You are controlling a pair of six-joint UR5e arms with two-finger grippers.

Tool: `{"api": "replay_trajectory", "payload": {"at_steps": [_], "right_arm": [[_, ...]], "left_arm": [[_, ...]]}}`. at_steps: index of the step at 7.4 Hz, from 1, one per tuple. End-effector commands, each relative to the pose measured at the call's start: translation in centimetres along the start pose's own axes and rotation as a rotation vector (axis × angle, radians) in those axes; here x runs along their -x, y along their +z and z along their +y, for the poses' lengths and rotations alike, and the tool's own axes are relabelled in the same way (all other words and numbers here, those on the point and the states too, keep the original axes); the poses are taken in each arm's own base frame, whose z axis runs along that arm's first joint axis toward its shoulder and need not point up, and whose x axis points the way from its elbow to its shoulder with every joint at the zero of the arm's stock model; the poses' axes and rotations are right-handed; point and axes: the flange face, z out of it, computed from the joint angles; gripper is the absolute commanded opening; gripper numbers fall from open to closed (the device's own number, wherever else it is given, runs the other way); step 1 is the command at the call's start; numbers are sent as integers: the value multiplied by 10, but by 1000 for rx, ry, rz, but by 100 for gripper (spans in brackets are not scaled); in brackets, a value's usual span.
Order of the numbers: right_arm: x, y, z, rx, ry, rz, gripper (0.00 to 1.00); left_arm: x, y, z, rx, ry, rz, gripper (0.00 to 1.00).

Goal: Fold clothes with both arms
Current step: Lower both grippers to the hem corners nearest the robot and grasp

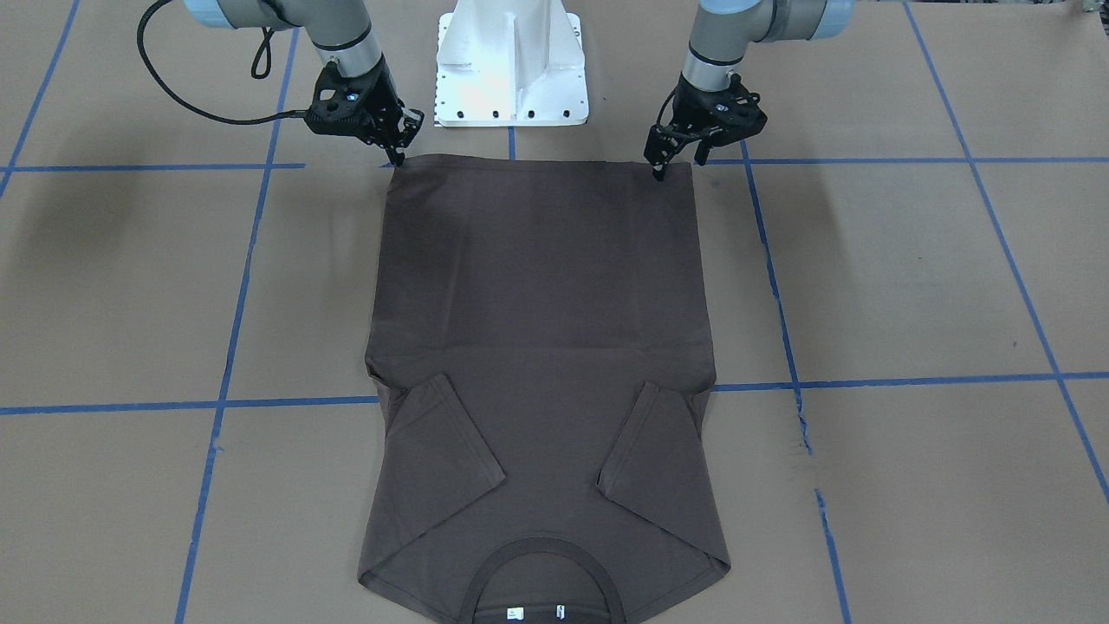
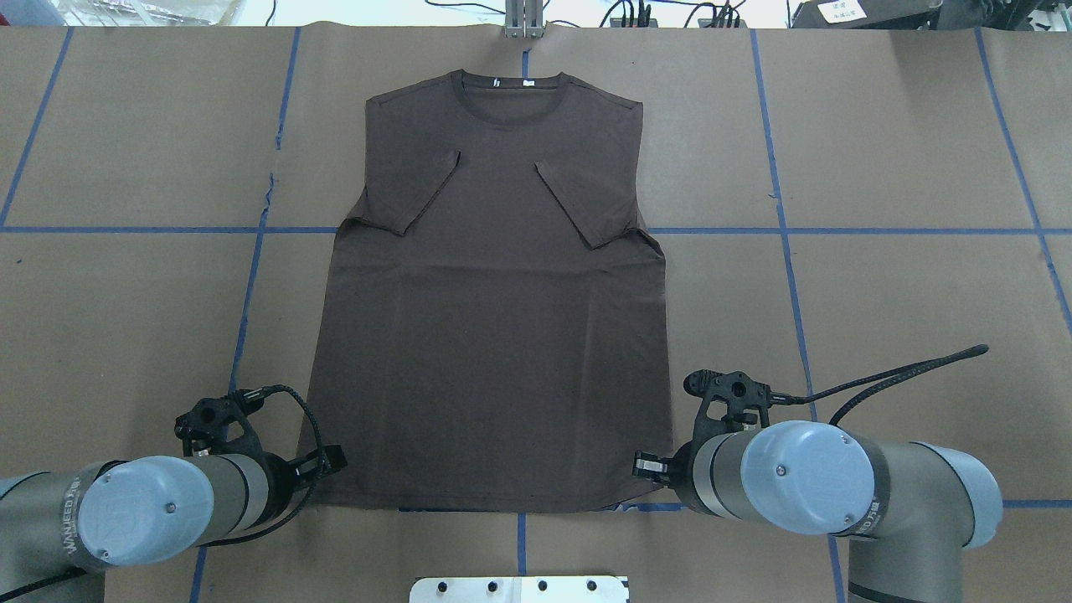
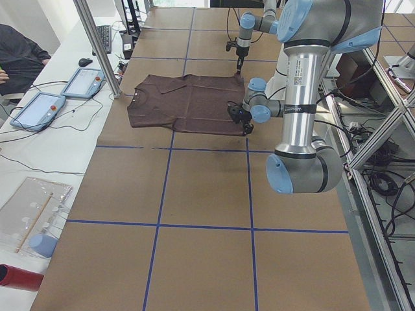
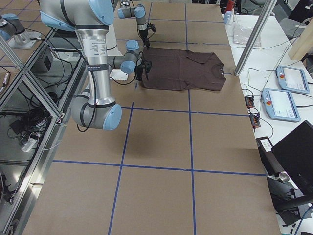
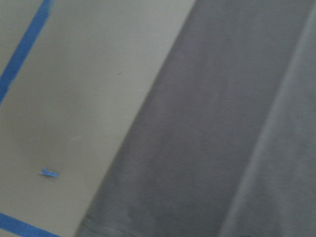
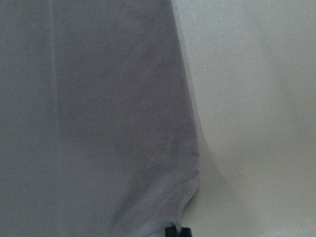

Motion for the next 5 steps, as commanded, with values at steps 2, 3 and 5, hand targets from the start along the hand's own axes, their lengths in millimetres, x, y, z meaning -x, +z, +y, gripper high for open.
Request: {"api": "replay_trajectory", "payload": {"at_steps": [2, 3, 5], "right_arm": [[1, -6, -1, -1, 1, -11, 0], [0, -6, -1, -1, 1, -9, 0], [1, -7, -2, -2, 2, -11, 0]], "left_arm": [[11, 5, 3, -2, 8, -22, 87], [11, 6, 3, -3, 8, -23, 86], [11, 6, 4, -1, 9, -23, 79]]}}
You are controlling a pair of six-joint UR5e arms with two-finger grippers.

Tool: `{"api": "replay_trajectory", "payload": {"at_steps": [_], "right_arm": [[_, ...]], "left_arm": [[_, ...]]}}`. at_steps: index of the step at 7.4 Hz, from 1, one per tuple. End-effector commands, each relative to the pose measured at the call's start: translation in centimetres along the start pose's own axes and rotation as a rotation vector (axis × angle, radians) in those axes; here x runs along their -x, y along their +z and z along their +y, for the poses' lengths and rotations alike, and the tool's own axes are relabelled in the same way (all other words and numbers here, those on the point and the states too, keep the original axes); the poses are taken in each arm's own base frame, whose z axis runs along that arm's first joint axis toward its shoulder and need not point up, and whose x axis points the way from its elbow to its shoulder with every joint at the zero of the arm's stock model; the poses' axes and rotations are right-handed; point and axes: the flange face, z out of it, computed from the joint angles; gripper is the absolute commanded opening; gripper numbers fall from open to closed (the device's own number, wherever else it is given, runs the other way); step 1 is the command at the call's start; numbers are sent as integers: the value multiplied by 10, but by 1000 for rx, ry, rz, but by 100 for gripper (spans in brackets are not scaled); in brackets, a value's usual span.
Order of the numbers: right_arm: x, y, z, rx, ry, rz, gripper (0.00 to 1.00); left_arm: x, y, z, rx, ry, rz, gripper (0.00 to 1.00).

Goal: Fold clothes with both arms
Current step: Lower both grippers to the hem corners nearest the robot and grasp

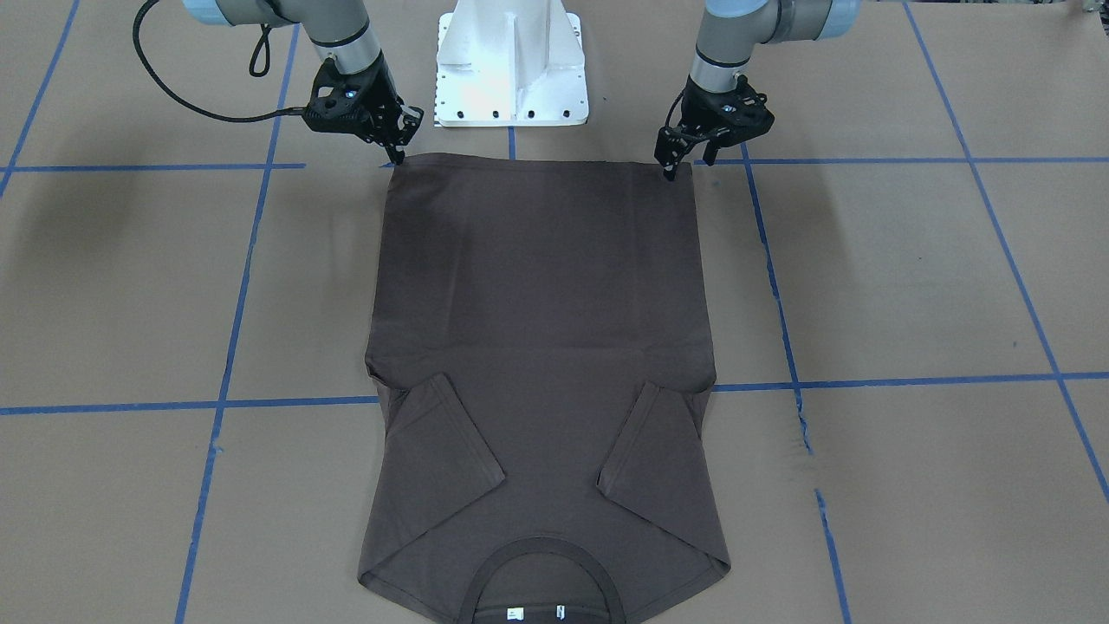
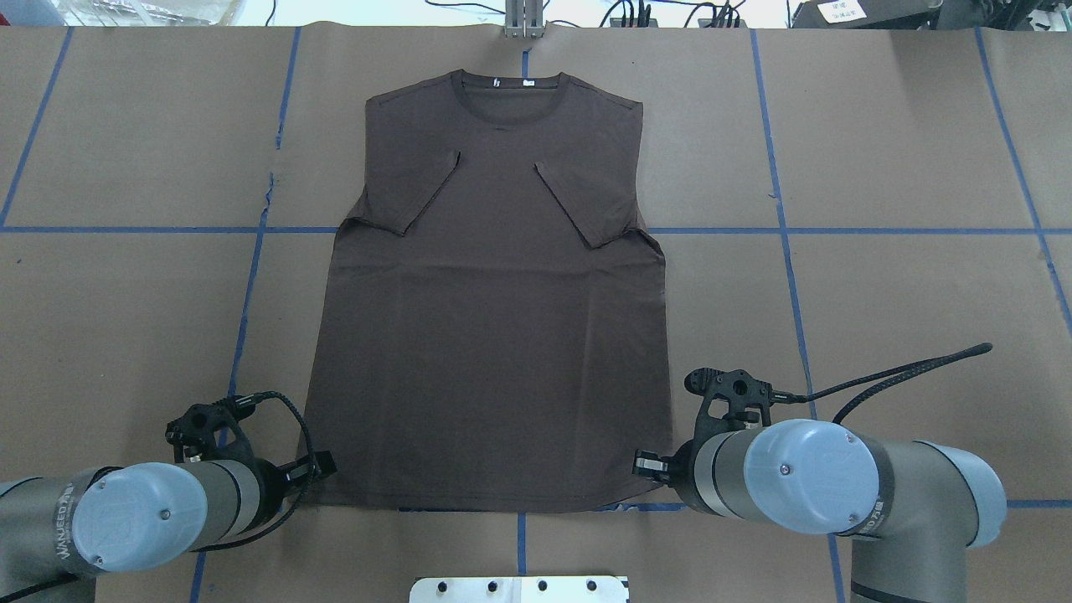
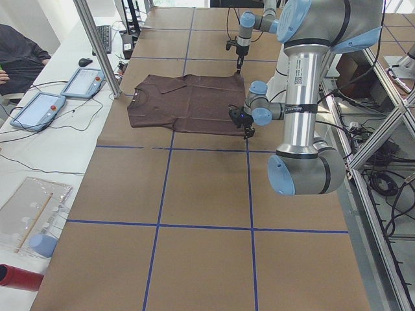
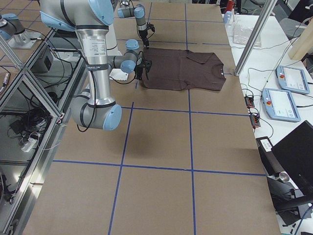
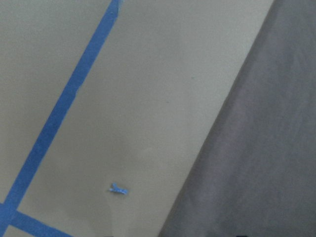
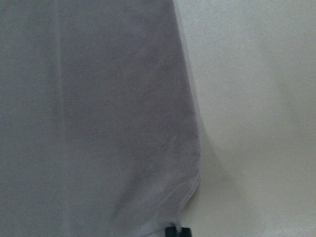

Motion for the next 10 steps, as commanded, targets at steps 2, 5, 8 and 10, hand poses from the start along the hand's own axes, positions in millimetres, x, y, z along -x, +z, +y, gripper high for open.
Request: {"api": "replay_trajectory", "payload": {"at_steps": [2, 5, 8, 10], "right_arm": [[0, 0, 0, -2, 0, -1, 0], [0, -1, -2, -3, 2, -1, 0], [-1, -2, -5, -6, 4, -2, 0], [-4, -12, -16, 18, -10, -7, 0]], "left_arm": [[-1, 0, 1, 2, -1, 0, 51], [0, 0, 1, 2, -1, 0, 6], [-3, -7, 1, 10, -1, 12, 0], [-8, -24, 1, 18, 8, 25, 0]]}}
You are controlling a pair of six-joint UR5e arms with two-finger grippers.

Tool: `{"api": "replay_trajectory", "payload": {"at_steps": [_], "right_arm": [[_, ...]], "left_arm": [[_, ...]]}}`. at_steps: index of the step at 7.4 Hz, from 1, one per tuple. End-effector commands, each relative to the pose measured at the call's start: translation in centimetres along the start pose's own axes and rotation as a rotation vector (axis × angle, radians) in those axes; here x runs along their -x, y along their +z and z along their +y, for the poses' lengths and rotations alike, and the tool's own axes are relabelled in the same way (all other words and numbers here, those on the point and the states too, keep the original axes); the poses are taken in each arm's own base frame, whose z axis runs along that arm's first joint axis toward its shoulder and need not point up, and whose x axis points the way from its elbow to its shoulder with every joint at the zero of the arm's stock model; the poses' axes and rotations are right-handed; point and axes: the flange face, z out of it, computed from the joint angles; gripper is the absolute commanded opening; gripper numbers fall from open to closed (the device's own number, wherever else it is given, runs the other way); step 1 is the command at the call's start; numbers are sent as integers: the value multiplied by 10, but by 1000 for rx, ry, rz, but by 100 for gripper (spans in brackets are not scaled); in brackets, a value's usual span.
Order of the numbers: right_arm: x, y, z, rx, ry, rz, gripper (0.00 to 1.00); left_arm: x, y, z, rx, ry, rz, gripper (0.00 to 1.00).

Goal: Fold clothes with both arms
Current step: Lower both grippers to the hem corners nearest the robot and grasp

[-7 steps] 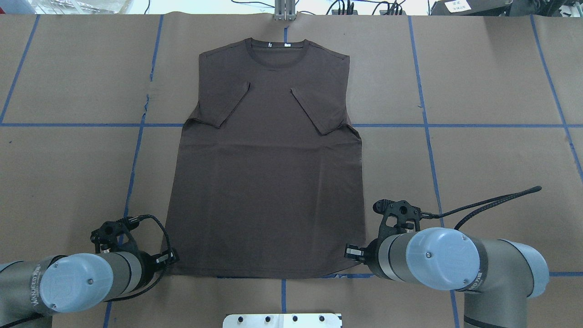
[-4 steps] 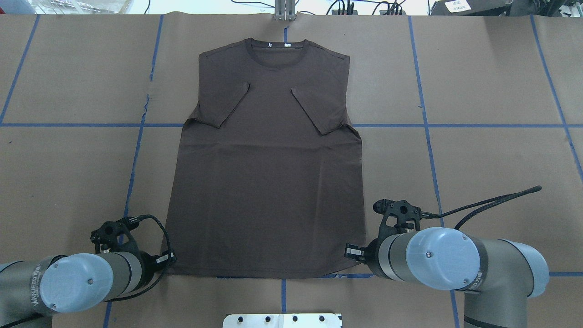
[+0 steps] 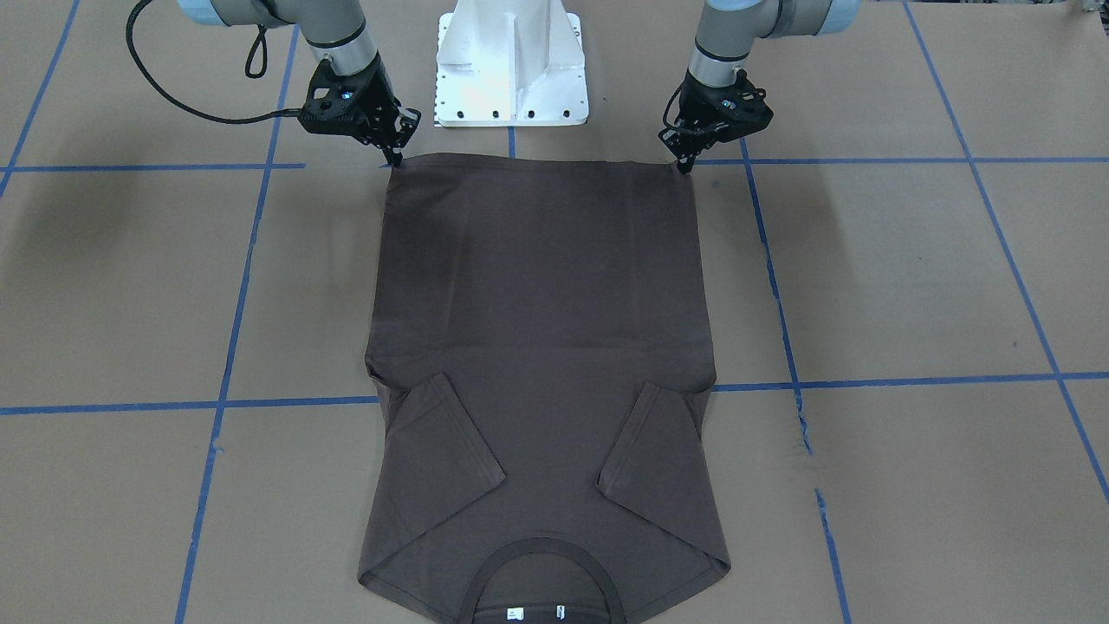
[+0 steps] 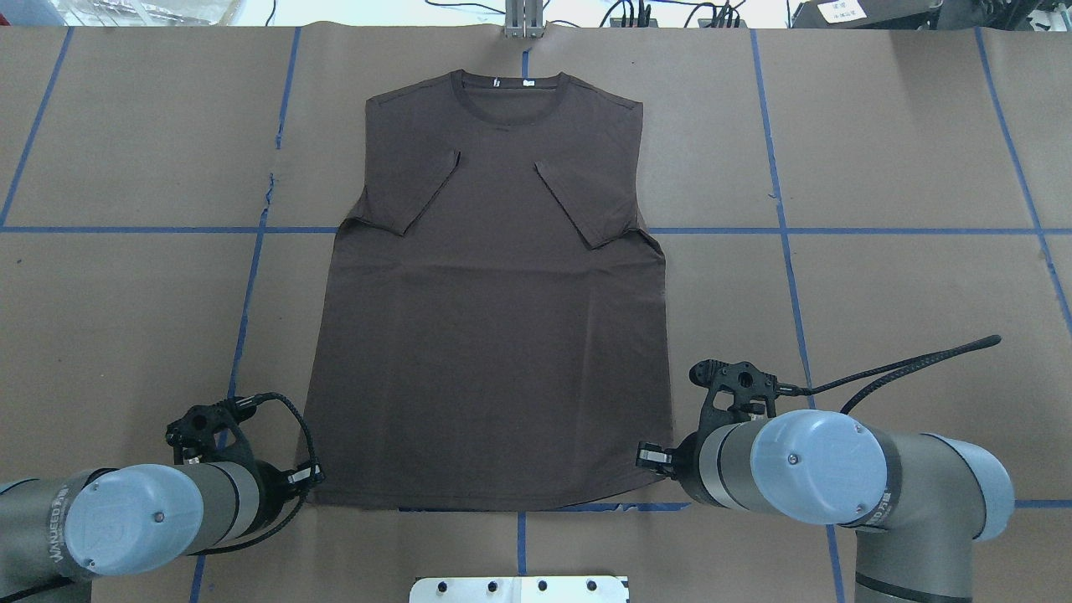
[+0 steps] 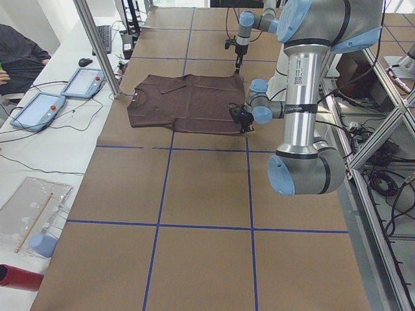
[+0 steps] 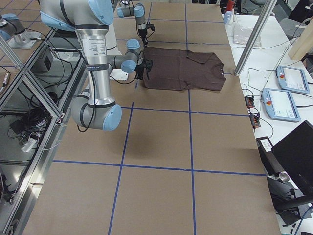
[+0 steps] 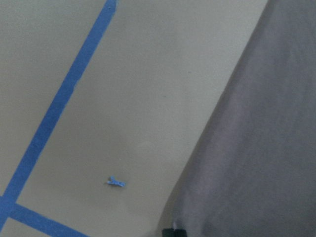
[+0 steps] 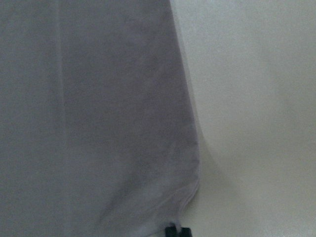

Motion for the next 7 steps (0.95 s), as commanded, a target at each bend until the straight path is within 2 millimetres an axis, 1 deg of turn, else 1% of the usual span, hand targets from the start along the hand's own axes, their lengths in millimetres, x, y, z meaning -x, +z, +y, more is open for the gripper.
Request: {"api": "replay_trajectory", "payload": {"at_steps": [1, 2, 3, 4, 5, 6, 7], "right_arm": [[-3, -10, -8, 21, -18, -7, 0], [-7, -14, -6, 35, -38, -9, 0], [-17, -25, -3, 56, -82, -12, 0], [-31, -44, 8, 86, -105, -22, 0], [-40, -57, 26, 120, -128, -25, 0], [-44, -66, 44, 153, -154, -33, 0], [-46, -74, 57, 177, -173, -40, 0]], "left_arm": [[-5, -21, 2, 2, 10, -10, 0], [-9, -32, 6, 10, 14, -4, 0], [-11, -40, 24, 39, 39, -2, 0], [-13, -60, 37, 73, 60, 2, 0], [-13, -74, 56, 116, 86, -6, 0], [-13, -82, 66, 136, 103, -4, 0], [-15, -95, 67, 146, 167, 19, 0]]}}
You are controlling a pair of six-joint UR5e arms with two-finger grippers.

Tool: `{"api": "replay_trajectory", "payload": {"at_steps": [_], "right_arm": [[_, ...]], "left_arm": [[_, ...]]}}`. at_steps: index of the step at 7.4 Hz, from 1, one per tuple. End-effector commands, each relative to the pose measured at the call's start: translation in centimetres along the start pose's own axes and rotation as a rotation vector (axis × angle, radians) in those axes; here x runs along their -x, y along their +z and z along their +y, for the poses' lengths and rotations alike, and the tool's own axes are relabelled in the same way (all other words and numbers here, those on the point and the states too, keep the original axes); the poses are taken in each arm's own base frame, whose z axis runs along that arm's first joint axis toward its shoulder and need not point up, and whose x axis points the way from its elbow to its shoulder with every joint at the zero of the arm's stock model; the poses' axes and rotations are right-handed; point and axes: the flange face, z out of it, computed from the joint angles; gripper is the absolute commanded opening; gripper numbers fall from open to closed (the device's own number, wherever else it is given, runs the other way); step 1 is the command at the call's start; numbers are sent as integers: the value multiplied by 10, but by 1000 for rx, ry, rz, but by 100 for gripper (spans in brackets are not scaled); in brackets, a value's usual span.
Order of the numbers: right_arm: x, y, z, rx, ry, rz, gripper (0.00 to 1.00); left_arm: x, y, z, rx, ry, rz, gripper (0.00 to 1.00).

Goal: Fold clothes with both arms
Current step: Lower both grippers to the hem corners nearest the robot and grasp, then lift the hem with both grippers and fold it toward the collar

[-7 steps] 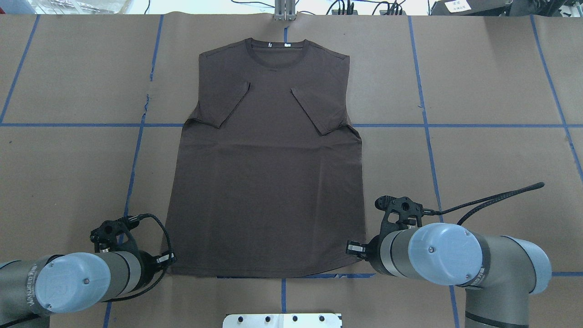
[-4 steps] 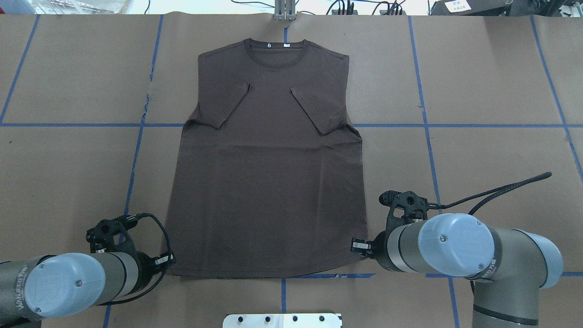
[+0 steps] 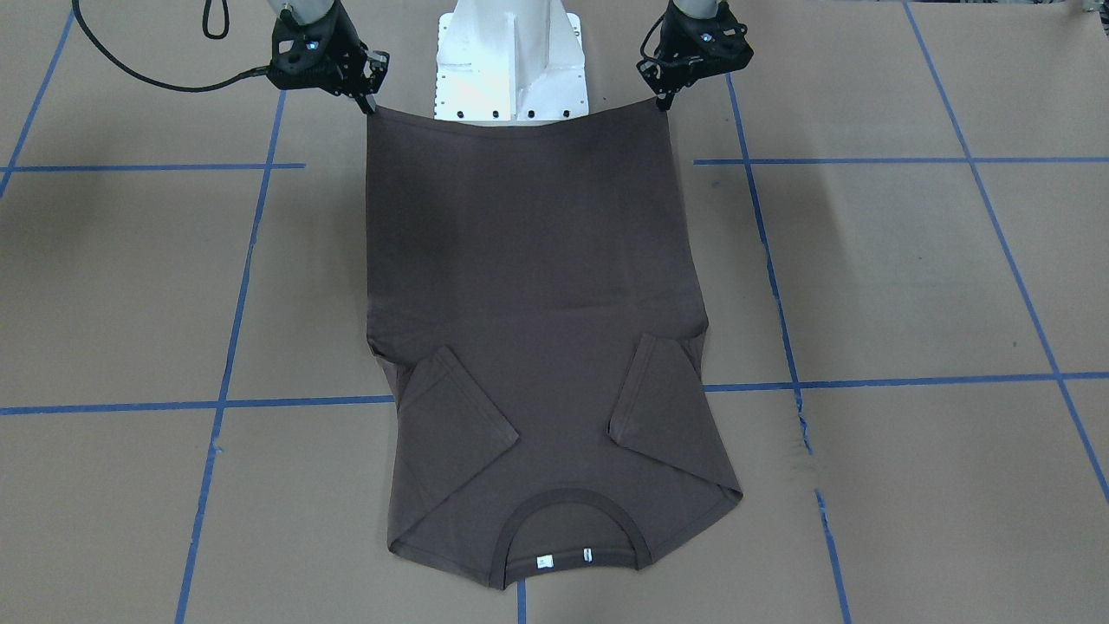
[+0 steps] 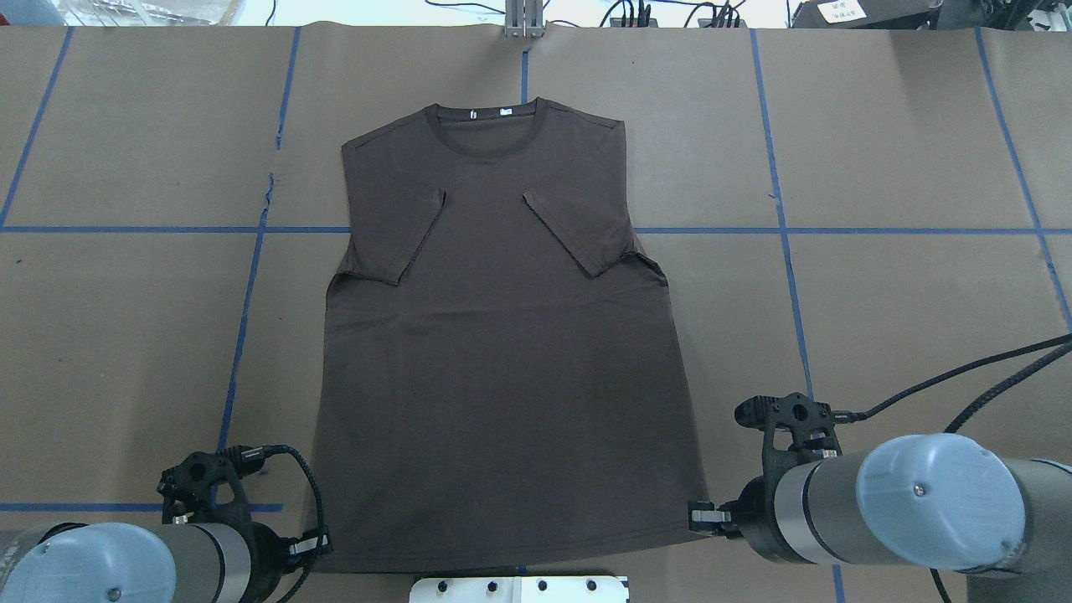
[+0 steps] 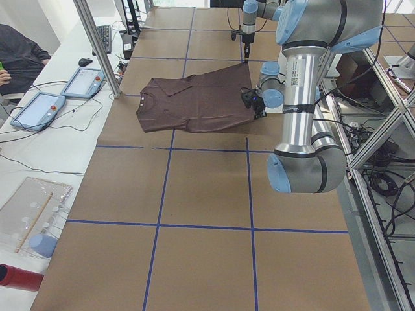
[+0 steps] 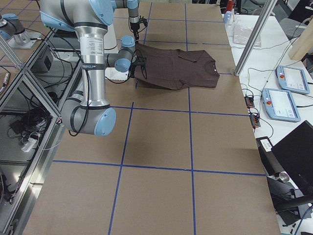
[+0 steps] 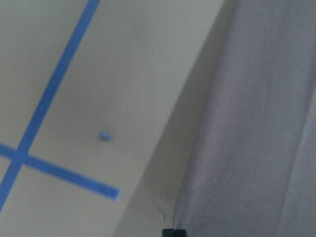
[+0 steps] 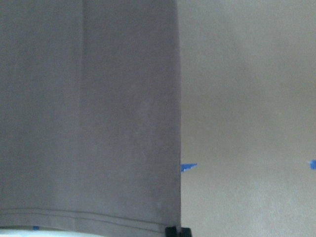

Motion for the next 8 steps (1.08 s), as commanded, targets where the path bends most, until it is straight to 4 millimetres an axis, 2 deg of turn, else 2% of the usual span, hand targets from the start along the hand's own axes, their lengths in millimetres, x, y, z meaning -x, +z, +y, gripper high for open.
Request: {"api": "replay_trajectory", "payload": {"at_steps": [1, 2, 3, 4, 6, 7, 8], "right_arm": [[-9, -17, 34, 60, -45, -7, 0], [-12, -20, 38, 69, -51, -5, 0], [-10, -24, 32, 47, -42, -14, 0], [-6, -35, 8, -4, -12, -37, 0], [21, -55, -41, -107, -12, -112, 0], [34, -65, -79, -180, -52, -135, 0], [49, -68, -123, -253, -79, -132, 0]], "left_arm": [[-2, -26, 15, 33, 75, 17, 0], [-4, -38, 21, 47, 83, 29, 0], [-10, -44, 24, 65, 89, 48, 0], [-13, -43, 17, 78, 109, 45, 0], [-29, -66, -38, -23, 134, 104, 0], [-34, -86, -80, -67, 170, 125, 0], [-40, -98, -127, -119, 212, 110, 0]]}}
